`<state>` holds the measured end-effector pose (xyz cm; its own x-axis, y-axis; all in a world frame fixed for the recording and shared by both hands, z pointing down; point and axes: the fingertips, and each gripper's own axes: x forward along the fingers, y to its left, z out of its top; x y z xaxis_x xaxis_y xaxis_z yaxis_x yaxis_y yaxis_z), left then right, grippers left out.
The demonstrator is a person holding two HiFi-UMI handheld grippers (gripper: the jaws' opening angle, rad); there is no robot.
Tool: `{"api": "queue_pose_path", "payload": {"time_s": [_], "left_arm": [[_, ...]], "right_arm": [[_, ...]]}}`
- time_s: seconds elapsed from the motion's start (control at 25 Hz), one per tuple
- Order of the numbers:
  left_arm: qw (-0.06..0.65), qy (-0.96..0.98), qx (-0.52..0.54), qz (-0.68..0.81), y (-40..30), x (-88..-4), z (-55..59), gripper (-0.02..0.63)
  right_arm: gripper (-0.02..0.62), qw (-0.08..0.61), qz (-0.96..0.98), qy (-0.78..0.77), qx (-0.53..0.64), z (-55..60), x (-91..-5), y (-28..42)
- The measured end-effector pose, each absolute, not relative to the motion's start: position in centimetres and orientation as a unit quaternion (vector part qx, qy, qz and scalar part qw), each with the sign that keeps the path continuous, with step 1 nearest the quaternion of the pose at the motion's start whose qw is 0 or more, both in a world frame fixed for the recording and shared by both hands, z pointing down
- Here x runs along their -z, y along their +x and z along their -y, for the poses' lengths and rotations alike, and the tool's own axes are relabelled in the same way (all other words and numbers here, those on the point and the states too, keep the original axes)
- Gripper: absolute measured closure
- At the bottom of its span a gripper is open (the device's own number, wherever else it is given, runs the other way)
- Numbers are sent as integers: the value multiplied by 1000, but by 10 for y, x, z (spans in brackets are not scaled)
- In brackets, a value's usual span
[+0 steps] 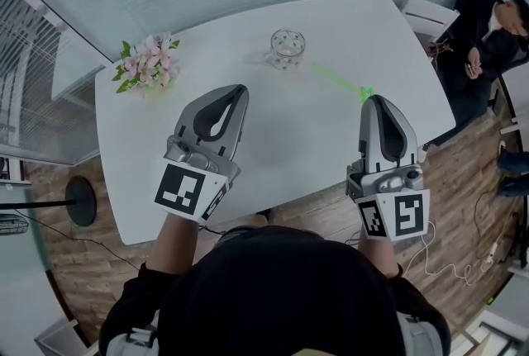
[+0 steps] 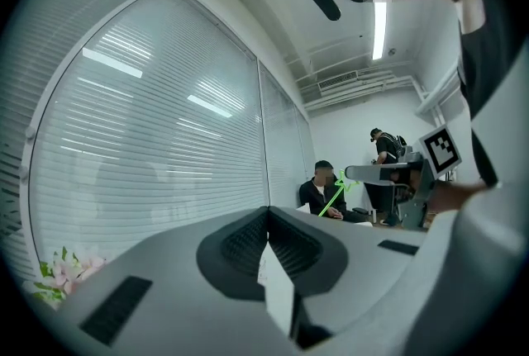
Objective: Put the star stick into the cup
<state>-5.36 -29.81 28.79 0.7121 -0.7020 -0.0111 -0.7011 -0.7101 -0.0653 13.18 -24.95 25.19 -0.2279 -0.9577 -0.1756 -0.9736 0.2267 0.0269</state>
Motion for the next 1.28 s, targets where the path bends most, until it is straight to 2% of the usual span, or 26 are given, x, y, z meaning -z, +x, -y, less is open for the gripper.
{"api": "queue_pose_path", "payload": {"time_s": [0.84,1.28], "left_arm": [[32,-907,11,-420,-25,-286,341,592],[31,-893,27,-449,-29,-298,350,592]], "right_arm": [[574,50,-807,-585,-58,308,-257,163],[574,26,-837,-543,-58,348,-280,140]]}}
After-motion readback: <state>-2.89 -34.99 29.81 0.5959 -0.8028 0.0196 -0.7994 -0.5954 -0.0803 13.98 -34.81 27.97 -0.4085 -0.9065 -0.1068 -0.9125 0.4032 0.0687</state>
